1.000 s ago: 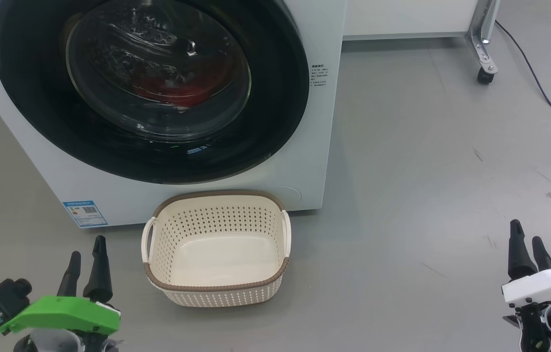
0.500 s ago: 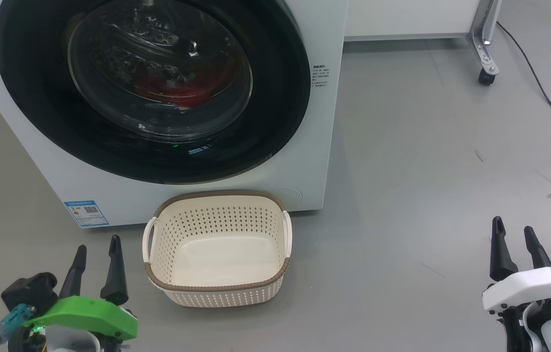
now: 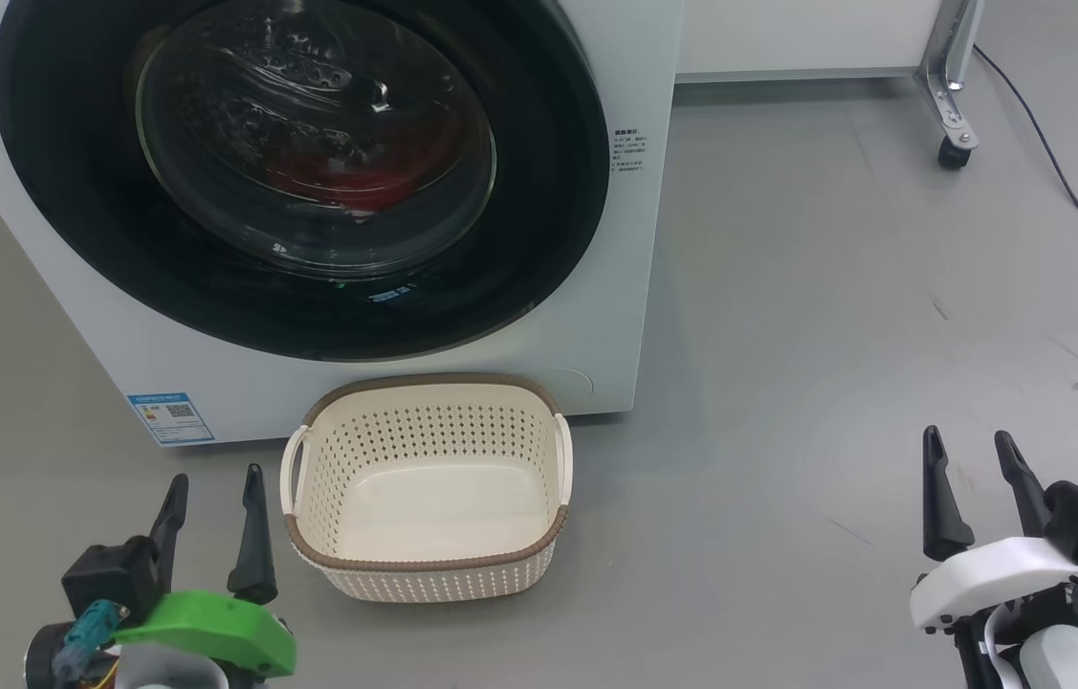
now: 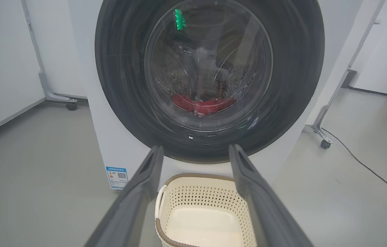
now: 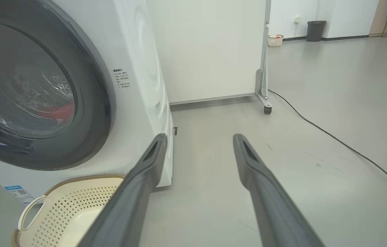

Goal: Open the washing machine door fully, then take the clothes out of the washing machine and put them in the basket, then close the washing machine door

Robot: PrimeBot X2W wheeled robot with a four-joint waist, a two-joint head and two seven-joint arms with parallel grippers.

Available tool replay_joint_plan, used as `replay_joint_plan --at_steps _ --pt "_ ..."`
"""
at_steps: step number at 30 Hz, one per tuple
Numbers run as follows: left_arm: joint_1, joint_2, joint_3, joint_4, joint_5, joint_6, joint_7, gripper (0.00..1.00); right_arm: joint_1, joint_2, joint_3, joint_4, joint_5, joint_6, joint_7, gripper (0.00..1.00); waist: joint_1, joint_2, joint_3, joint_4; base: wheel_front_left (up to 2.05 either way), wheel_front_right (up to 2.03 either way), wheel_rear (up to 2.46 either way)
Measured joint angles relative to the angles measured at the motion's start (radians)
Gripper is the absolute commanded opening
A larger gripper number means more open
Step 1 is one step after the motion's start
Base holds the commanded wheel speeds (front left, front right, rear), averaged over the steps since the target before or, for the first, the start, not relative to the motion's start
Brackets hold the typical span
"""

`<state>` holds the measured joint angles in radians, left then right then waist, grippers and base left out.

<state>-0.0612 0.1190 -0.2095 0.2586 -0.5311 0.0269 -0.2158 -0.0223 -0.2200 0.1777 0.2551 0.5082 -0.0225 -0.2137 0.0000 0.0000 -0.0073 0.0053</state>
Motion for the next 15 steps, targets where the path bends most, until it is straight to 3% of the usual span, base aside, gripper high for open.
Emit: replay_joint_plan --at_steps 11,15 --pt "0.000 -0.009 -0.017 0.021 0.139 0.021 -0.033 1.00 0.000 -0.009 0.027 -0.001 -0.152 -0.021 -0.031 1.00 0.0000 0.0000 -0.002 -0.001 0.00 0.00 0.00" --pt "0.000 -0.012 -0.017 0.029 0.142 0.021 -0.034 1.00 0.000 -0.009 0.027 -0.001 -0.158 -0.024 -0.035 1.00 0.0000 0.0000 -0.002 -0.001 0.00 0.00 0.00"
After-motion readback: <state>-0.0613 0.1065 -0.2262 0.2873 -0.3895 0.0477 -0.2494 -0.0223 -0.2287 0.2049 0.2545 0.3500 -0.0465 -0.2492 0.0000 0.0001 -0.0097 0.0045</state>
